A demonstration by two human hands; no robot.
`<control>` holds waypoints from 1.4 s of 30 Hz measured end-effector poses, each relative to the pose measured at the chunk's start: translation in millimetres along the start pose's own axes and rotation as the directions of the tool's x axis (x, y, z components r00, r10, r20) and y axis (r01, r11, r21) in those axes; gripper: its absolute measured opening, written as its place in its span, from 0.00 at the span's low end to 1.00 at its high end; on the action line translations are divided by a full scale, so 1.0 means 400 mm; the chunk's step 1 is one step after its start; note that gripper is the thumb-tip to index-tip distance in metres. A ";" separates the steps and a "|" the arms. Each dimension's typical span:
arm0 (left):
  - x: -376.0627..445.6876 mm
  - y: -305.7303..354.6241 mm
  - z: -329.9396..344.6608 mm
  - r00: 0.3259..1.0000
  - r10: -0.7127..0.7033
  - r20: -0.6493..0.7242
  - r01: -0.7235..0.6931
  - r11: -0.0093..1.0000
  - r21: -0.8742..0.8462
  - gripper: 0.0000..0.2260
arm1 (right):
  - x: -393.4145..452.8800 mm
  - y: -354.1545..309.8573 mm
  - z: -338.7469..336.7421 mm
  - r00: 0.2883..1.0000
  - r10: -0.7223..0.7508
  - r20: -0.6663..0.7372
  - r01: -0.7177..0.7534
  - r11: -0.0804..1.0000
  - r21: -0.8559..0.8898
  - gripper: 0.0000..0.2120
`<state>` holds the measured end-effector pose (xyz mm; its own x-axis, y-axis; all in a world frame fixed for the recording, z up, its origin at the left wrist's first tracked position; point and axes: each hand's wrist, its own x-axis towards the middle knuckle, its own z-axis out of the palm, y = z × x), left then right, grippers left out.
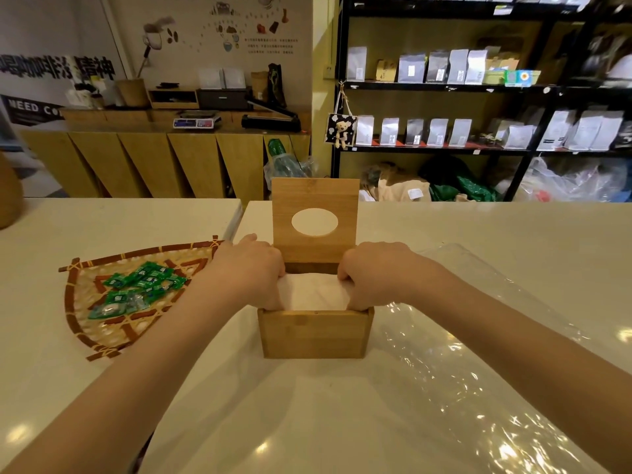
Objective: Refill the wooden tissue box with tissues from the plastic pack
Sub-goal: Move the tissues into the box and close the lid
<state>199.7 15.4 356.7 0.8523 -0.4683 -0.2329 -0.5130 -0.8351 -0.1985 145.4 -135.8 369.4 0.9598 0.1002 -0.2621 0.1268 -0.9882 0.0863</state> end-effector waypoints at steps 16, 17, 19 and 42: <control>-0.112 -0.005 0.059 0.993 0.004 -0.117 -0.011 0.998 -0.060 0.41 | -0.112 0.033 0.021 0.981 -0.168 0.093 0.163 0.985 0.061 0.37; -0.114 -0.002 0.069 0.991 0.023 -0.132 -0.025 1.000 -0.016 0.42 | -0.111 0.032 0.033 0.984 -0.169 0.061 0.169 0.986 0.006 0.38; -0.115 0.006 0.078 0.989 0.032 -0.148 -0.028 0.999 0.029 0.43 | -0.105 0.029 0.052 0.982 -0.187 0.006 0.187 0.979 -0.077 0.38; -0.082 0.053 0.068 0.981 -0.025 -0.194 0.011 0.997 -0.070 0.43 | -0.056 -0.017 0.064 0.992 -0.122 0.045 0.123 0.992 -0.023 0.37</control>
<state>157.9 20.8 334.4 0.8682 -0.4947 -0.0383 -0.4950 -0.8585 -0.1340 116.7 -134.1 350.1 0.9250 0.2147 -0.3135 0.2498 -0.9653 0.0759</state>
